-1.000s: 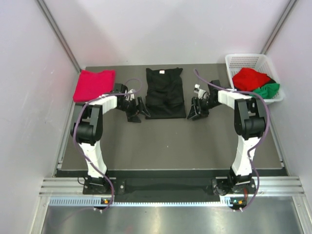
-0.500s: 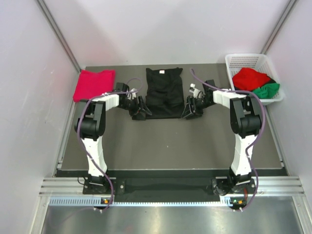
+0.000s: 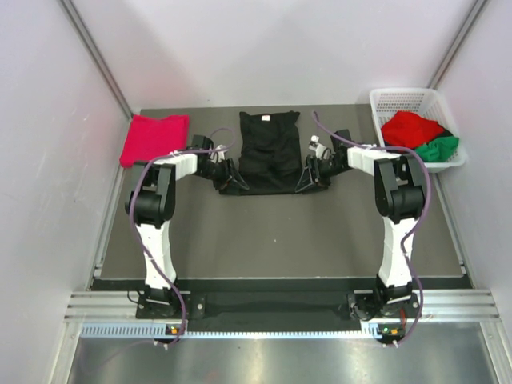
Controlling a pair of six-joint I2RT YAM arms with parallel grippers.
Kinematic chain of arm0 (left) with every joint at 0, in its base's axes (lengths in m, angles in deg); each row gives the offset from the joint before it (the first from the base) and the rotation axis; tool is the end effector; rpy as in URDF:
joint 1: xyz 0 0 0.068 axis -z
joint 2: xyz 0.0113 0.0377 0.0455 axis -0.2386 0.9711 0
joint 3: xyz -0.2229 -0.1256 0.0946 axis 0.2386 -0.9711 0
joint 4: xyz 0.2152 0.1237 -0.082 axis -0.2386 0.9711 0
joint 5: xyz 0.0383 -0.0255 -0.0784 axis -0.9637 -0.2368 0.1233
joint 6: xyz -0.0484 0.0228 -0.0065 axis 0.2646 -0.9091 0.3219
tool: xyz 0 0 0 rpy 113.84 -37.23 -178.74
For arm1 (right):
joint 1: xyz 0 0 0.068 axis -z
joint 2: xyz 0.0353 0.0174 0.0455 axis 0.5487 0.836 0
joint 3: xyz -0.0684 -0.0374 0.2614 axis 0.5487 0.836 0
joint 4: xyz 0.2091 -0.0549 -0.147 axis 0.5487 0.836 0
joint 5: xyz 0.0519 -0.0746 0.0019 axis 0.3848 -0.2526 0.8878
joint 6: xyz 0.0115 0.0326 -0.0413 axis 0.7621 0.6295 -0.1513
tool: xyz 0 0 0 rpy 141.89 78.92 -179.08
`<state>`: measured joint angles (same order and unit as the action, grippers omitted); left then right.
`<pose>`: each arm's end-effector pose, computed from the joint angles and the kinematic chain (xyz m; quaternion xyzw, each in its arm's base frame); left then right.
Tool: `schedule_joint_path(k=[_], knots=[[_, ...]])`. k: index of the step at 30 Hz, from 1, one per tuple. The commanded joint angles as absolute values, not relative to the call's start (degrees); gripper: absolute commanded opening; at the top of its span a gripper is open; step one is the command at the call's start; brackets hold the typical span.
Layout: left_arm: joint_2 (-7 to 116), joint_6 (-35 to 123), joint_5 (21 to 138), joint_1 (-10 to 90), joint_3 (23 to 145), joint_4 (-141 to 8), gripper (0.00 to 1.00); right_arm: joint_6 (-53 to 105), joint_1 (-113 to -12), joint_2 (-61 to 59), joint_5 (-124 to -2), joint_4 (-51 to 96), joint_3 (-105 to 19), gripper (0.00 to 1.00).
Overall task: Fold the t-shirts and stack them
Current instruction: Fold the tshirt
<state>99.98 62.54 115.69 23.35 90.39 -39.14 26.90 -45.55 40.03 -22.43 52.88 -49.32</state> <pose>0.4055 -0.0936 0.1275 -0.0907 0.9059 -0.4114 0.0425 0.4026 0.1148 0.1330 -0.1035 0.8963 0.4242 0.0782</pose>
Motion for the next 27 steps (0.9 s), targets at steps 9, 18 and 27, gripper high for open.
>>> schedule_joint_path(k=[9,18,27], knots=[[102.8,61.4,112.2,24.3,91.2,-40.4,0.00,25.7,-45.8,40.8,-26.2,51.8,-49.0,0.14],[97.8,60.5,112.8,24.4,92.8,-39.3,0.00,24.9,-44.6,34.7,-25.8,51.4,-49.8,0.00],[88.6,55.1,111.0,26.3,95.8,-33.0,0.00,24.1,-43.6,22.3,-24.1,54.5,-44.8,0.00]])
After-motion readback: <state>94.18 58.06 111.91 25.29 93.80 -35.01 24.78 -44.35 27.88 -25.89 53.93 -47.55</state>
